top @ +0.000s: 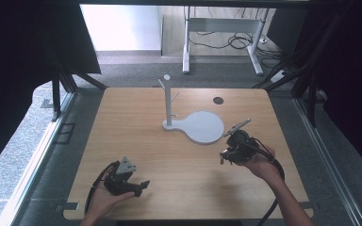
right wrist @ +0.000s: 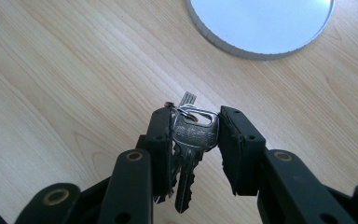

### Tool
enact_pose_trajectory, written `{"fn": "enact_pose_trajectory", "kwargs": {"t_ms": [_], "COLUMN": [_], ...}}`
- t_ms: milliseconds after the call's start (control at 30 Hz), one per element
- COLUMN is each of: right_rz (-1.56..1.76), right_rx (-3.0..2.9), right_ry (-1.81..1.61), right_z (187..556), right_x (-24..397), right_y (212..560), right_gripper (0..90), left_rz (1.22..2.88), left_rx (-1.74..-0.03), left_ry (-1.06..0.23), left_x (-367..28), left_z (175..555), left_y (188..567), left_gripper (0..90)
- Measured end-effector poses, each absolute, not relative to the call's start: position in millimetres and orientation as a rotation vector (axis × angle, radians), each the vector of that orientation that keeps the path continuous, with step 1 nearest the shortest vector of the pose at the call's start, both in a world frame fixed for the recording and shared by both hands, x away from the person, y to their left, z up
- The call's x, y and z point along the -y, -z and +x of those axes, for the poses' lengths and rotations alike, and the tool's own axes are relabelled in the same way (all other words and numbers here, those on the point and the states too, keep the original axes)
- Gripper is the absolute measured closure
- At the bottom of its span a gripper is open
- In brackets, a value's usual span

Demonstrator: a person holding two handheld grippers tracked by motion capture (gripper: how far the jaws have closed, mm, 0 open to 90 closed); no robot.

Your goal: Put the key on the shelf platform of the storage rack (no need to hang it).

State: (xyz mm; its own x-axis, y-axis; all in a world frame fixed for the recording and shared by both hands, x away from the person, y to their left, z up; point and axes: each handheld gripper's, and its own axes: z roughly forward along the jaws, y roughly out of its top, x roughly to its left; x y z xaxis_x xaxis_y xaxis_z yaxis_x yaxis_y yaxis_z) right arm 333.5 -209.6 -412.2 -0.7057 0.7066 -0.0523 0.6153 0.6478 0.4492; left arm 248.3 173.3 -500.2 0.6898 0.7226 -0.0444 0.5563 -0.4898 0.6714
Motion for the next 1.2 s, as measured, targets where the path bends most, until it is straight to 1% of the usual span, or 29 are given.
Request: {"fn": "enact_pose_trajectory", "kwargs": {"t_ms": [467, 1200], "right_rz": [1.088, 1.087], "right_rx": [-2.636, -2.632], "right_ry": [-0.609, -0.615], "right_z": [350.4, 366.3], "right_x": [204.4, 197.4], "right_y": [408.7, 401.4], "right_gripper": [66.5, 66.5], "left_rz": [2.232, 2.232], "left_rx": [-0.973, -0.973], "left_ry": [-0.317, -0.317], "left_x": [-173.9, -173.7], "left_z": [249.1, 249.2], "left_y": [501.0, 501.2], "left_gripper": [21.7, 21.7]}}
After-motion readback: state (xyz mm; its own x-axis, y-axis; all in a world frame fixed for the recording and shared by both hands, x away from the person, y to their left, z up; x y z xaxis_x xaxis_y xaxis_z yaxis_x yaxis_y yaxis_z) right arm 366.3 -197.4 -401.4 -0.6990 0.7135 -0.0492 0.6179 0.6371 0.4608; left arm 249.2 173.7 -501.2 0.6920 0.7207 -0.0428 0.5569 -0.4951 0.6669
